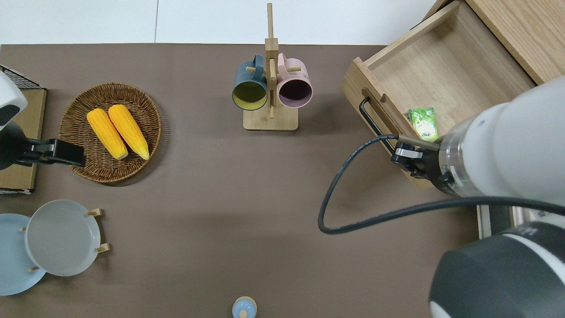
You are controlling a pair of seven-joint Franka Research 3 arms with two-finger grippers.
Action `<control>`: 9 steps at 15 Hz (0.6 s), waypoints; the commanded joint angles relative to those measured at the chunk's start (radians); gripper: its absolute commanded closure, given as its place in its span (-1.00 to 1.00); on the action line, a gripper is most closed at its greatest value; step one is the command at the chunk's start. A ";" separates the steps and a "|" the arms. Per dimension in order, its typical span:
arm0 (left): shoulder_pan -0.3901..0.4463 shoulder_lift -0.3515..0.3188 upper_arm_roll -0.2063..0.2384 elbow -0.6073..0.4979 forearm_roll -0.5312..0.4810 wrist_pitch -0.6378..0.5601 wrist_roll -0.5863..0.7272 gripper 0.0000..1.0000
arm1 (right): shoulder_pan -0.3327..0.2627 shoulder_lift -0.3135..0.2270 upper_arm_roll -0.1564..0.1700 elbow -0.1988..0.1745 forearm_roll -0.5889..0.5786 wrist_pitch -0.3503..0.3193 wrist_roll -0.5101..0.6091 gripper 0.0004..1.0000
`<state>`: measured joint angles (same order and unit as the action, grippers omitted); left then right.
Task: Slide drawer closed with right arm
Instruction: 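Move the right gripper toward the open drawer's front handle, then push the drawer front with the right gripper away from the robot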
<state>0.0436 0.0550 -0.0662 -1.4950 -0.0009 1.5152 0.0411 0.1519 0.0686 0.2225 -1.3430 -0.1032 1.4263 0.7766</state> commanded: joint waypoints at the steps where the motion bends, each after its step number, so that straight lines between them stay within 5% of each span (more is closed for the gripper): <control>1: -0.007 -0.004 0.000 0.009 0.018 -0.018 -0.010 -0.99 | 0.017 0.043 0.003 0.012 0.037 0.052 0.145 1.00; 9: -0.007 -0.004 0.000 0.009 0.018 -0.018 -0.010 -0.99 | 0.069 0.131 0.017 0.010 0.077 0.123 0.417 1.00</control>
<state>0.0436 0.0550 -0.0662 -1.4950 -0.0009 1.5152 0.0411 0.2011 0.1633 0.2347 -1.3434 -0.0451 1.5221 1.0841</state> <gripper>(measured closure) 0.004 0.991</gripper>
